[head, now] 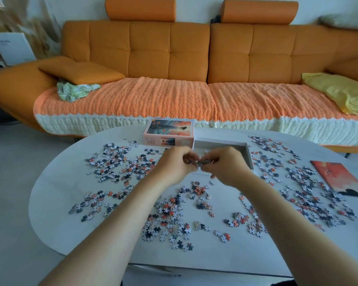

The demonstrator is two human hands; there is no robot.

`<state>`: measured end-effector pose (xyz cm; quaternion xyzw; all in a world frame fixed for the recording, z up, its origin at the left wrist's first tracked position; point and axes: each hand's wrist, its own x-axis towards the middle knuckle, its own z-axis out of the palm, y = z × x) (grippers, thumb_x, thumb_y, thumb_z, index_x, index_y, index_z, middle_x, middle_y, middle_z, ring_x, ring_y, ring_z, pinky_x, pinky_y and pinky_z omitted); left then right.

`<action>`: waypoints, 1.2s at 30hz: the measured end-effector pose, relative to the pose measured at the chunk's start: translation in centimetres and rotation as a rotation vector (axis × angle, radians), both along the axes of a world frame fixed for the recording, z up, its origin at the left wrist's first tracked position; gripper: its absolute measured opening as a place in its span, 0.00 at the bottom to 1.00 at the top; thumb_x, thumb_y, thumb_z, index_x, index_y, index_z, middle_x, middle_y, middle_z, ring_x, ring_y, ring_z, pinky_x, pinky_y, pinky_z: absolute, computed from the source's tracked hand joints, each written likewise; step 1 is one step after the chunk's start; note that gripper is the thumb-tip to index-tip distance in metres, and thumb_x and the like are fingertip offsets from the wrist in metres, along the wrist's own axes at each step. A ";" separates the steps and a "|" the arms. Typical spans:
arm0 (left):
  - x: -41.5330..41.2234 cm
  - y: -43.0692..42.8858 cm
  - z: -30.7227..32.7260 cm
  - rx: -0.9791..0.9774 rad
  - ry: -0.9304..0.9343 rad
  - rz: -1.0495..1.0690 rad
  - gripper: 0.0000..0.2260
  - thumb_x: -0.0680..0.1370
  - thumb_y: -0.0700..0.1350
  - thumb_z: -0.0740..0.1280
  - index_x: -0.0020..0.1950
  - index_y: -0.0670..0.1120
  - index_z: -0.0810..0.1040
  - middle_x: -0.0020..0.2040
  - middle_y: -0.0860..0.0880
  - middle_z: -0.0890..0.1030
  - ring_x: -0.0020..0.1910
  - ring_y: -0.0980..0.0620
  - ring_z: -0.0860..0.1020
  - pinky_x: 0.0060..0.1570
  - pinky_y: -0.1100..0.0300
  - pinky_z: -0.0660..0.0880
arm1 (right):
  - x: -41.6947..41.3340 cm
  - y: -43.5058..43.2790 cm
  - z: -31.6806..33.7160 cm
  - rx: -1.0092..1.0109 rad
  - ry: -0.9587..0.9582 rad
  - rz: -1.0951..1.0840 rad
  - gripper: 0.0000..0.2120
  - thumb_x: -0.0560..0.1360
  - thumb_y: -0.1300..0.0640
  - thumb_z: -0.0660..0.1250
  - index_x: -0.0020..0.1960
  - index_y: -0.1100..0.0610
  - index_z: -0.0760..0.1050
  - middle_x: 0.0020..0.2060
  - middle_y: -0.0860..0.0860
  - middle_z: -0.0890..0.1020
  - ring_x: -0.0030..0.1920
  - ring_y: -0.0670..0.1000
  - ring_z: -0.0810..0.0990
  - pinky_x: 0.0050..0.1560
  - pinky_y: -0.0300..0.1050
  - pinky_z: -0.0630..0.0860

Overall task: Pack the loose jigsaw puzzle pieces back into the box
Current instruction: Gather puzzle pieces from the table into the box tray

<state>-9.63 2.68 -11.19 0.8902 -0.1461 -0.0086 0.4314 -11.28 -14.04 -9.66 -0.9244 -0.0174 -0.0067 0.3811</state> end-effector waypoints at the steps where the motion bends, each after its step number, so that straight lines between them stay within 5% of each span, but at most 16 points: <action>1: 0.6 -0.3 0.4 -0.024 -0.026 0.013 0.07 0.73 0.41 0.75 0.49 0.50 0.82 0.44 0.55 0.82 0.43 0.57 0.78 0.41 0.64 0.72 | 0.4 -0.4 0.2 0.031 -0.034 -0.018 0.05 0.71 0.59 0.75 0.45 0.52 0.84 0.36 0.51 0.85 0.32 0.51 0.84 0.26 0.36 0.76; 5: 2.8 -2.4 0.9 -0.071 -0.156 0.056 0.09 0.72 0.40 0.75 0.51 0.48 0.83 0.45 0.55 0.81 0.43 0.58 0.78 0.41 0.66 0.71 | 2.4 -1.6 0.3 0.061 -0.177 -0.073 0.05 0.71 0.59 0.75 0.47 0.54 0.84 0.35 0.50 0.83 0.34 0.52 0.82 0.36 0.44 0.80; 10: 4.2 -4.3 -0.9 0.106 -0.235 -0.017 0.12 0.77 0.41 0.70 0.59 0.49 0.82 0.53 0.49 0.81 0.52 0.51 0.78 0.52 0.57 0.74 | 3.8 -2.8 -0.9 -0.091 -0.171 -0.006 0.07 0.75 0.55 0.70 0.53 0.50 0.84 0.32 0.46 0.78 0.30 0.43 0.72 0.27 0.31 0.64; 13: 4.7 -4.2 -1.7 0.252 -0.298 -0.025 0.12 0.78 0.46 0.68 0.62 0.51 0.80 0.57 0.50 0.80 0.59 0.49 0.73 0.59 0.53 0.70 | 3.9 -3.4 -1.4 -0.174 -0.105 0.052 0.09 0.78 0.52 0.67 0.56 0.44 0.82 0.25 0.44 0.75 0.24 0.43 0.68 0.23 0.32 0.63; 17: 4.6 -3.8 -1.9 0.324 -0.397 -0.004 0.11 0.78 0.50 0.68 0.60 0.52 0.82 0.53 0.51 0.80 0.58 0.49 0.72 0.56 0.56 0.67 | 4.1 -3.3 -1.6 -0.269 -0.193 0.035 0.10 0.79 0.53 0.65 0.55 0.46 0.83 0.28 0.43 0.77 0.29 0.45 0.74 0.32 0.44 0.73; 24: 2.8 -2.7 -1.8 0.369 -0.450 -0.034 0.12 0.78 0.54 0.66 0.58 0.53 0.81 0.54 0.53 0.76 0.58 0.51 0.69 0.60 0.53 0.68 | 2.5 -2.5 -0.8 -0.319 -0.144 0.057 0.13 0.79 0.57 0.61 0.56 0.48 0.82 0.49 0.49 0.84 0.42 0.50 0.80 0.42 0.44 0.77; 29: 0.0 0.1 -1.0 0.414 -0.351 -0.044 0.11 0.78 0.54 0.65 0.59 0.53 0.76 0.56 0.56 0.71 0.59 0.56 0.70 0.53 0.62 0.67 | 0.0 -1.1 0.7 -0.328 -0.205 0.267 0.11 0.77 0.56 0.64 0.55 0.48 0.83 0.51 0.45 0.84 0.46 0.44 0.80 0.55 0.44 0.78; 32: -2.1 1.6 -0.8 0.552 -0.116 -0.108 0.25 0.74 0.63 0.66 0.68 0.57 0.69 0.66 0.57 0.66 0.67 0.55 0.65 0.63 0.54 0.67 | -1.6 -0.9 -0.3 -0.471 -0.009 0.405 0.19 0.75 0.48 0.69 0.65 0.46 0.76 0.62 0.45 0.77 0.54 0.43 0.74 0.60 0.39 0.70; 36: -4.3 3.3 -1.9 0.722 0.123 -0.302 0.50 0.61 0.73 0.70 0.77 0.63 0.52 0.75 0.59 0.53 0.75 0.52 0.51 0.74 0.43 0.56 | -2.9 -0.5 -2.0 -0.601 0.154 0.458 0.45 0.65 0.36 0.74 0.76 0.42 0.57 0.71 0.48 0.61 0.72 0.54 0.56 0.71 0.61 0.62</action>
